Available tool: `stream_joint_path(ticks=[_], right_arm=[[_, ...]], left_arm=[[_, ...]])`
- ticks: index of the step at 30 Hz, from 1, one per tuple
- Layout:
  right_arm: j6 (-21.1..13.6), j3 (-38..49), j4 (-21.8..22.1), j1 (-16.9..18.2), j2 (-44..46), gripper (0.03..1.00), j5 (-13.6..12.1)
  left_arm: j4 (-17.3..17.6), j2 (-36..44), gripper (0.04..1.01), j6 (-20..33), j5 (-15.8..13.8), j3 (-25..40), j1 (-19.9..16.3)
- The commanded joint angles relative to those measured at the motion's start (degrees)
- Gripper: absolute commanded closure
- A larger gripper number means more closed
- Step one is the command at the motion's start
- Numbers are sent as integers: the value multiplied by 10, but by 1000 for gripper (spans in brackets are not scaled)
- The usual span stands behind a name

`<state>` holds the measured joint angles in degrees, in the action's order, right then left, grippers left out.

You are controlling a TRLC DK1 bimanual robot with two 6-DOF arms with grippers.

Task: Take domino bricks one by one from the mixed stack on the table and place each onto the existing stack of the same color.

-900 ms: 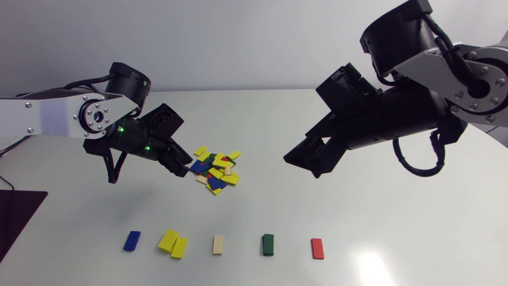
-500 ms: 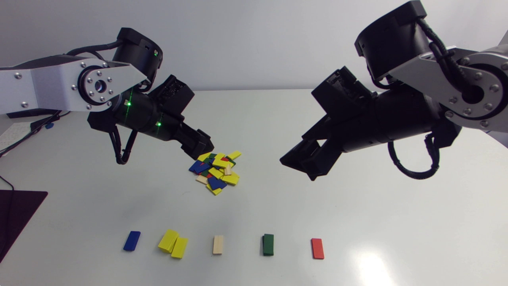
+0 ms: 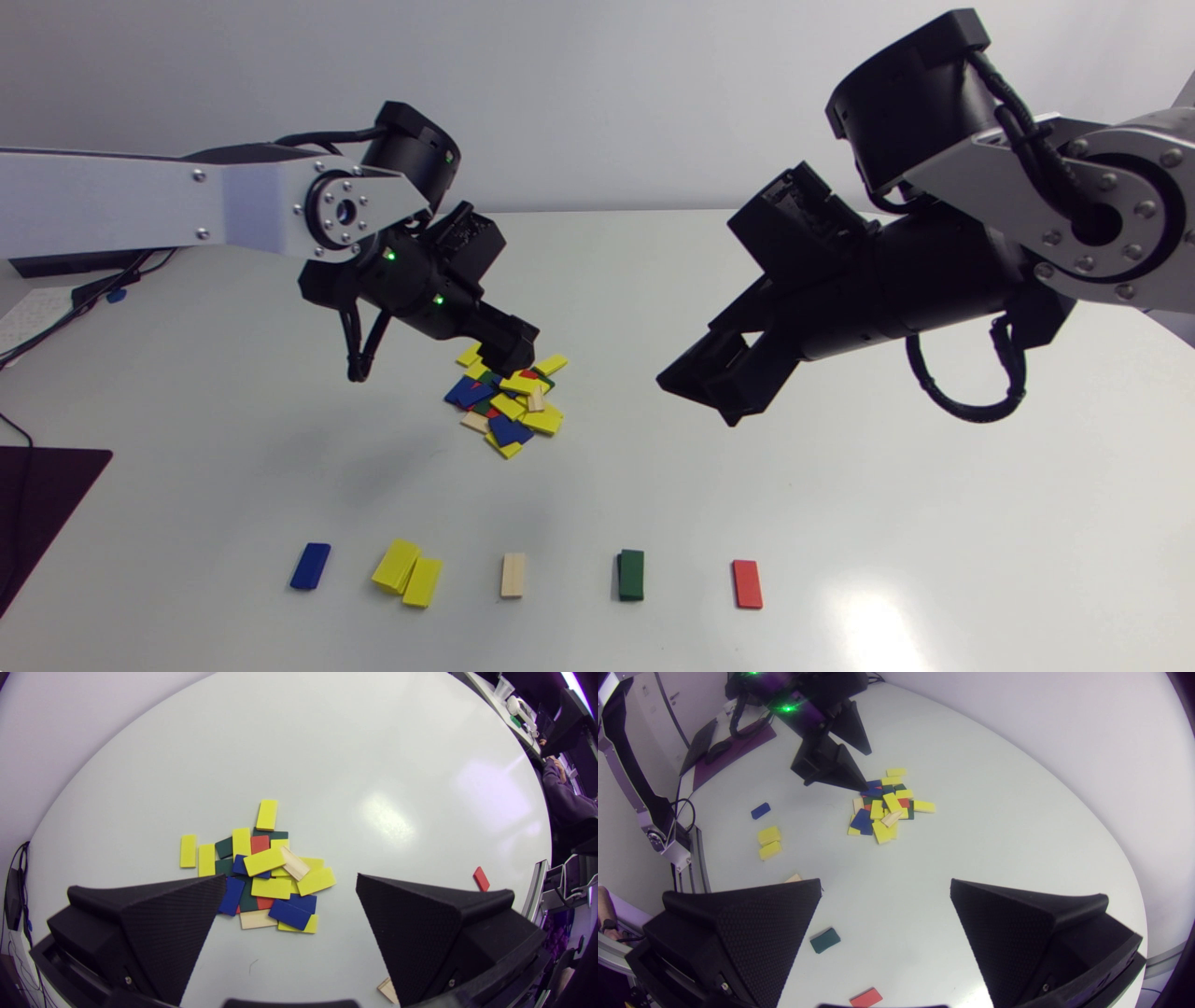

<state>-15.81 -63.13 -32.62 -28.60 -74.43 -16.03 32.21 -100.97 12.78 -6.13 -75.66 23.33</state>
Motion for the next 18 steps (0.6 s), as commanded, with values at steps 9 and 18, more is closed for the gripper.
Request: stream_joint_path(ticks=[9,18], right_arm=[[12,18,13,4,-12,66,6],[10,23,20,8,-20,66,5]], left_arm=[[24,-115,74,-95,42,-99,12],[93,-193,69,-159,74,-172,13]])
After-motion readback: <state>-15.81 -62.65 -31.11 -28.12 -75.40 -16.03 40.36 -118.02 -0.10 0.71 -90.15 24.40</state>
